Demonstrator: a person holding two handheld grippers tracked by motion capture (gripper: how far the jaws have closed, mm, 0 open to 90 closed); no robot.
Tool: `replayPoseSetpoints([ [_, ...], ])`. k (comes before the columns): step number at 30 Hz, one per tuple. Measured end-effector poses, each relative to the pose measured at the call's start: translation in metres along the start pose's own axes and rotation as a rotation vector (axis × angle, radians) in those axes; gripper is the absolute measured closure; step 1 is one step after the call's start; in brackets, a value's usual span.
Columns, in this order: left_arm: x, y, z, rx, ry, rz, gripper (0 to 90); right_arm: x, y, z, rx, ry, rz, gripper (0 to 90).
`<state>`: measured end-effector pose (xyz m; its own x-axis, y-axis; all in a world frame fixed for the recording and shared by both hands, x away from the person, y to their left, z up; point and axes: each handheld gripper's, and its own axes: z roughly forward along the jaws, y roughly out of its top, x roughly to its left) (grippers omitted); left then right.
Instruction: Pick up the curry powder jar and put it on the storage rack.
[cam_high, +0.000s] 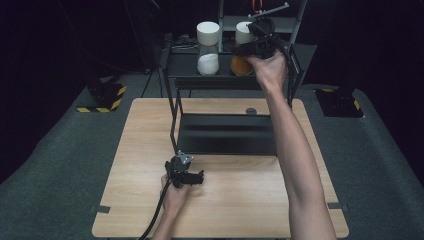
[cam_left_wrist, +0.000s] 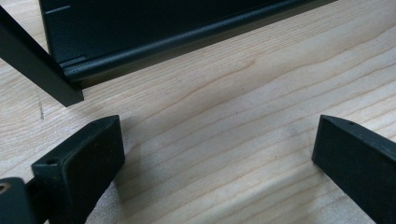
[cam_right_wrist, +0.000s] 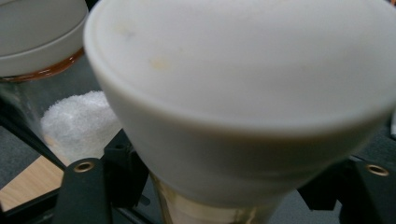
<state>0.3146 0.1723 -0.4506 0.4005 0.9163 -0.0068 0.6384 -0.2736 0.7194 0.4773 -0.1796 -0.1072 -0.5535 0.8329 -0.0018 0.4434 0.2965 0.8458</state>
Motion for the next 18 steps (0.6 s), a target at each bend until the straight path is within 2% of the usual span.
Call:
replayPoseSetpoints([
  [3,0.000,0.000,0.000,0.000,0.001,0.001,2.1,-0.006,-0.003,-0.002,-0.013,0.018,0.017,19.9],
  [7,0.000,0.000,0.000,0.000,0.000,0.000,2.1,-0.008,-0.004,-0.006,-0.023,0.028,0.010,12.4],
  [15,0.000,0.000,0.000,0.002,0.000,0.000,2.1,-0.012,-0.010,-0.018,-0.047,0.071,-0.004,8.0],
  [18,0.000,0.000,0.000,0.001,0.000,0.001,2.1,-0.017,-0.015,-0.023,-0.063,0.094,0.007,6.2],
])
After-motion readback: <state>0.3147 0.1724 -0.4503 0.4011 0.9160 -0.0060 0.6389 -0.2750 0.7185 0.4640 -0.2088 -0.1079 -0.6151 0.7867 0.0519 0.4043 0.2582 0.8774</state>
